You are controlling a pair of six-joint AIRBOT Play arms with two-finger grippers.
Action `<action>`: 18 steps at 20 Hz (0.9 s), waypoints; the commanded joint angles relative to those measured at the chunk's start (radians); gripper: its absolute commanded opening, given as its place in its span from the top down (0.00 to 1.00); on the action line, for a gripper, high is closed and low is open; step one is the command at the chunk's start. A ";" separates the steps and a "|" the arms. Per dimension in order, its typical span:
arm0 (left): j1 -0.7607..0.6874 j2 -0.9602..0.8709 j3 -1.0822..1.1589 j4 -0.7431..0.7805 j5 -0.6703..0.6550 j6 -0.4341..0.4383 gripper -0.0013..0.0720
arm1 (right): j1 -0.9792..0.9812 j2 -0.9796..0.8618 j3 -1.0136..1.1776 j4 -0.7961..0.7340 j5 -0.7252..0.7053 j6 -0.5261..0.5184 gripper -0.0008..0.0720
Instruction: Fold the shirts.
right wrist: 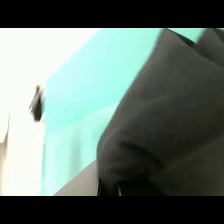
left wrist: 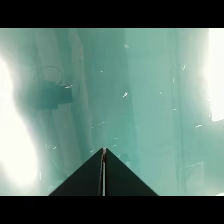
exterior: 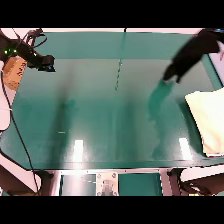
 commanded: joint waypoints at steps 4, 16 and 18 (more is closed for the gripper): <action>-0.002 0.001 0.000 -0.006 0.000 -0.015 0.95 | -0.320 0.139 -0.114 -0.219 0.085 0.150 0.97; -0.002 0.000 0.000 -0.006 -0.030 -0.011 0.95 | -0.554 0.539 -0.836 -0.662 0.096 0.311 0.97; -0.002 0.000 0.000 -0.006 -0.032 -0.011 0.95 | -0.596 0.550 -0.912 -0.704 0.091 0.311 0.97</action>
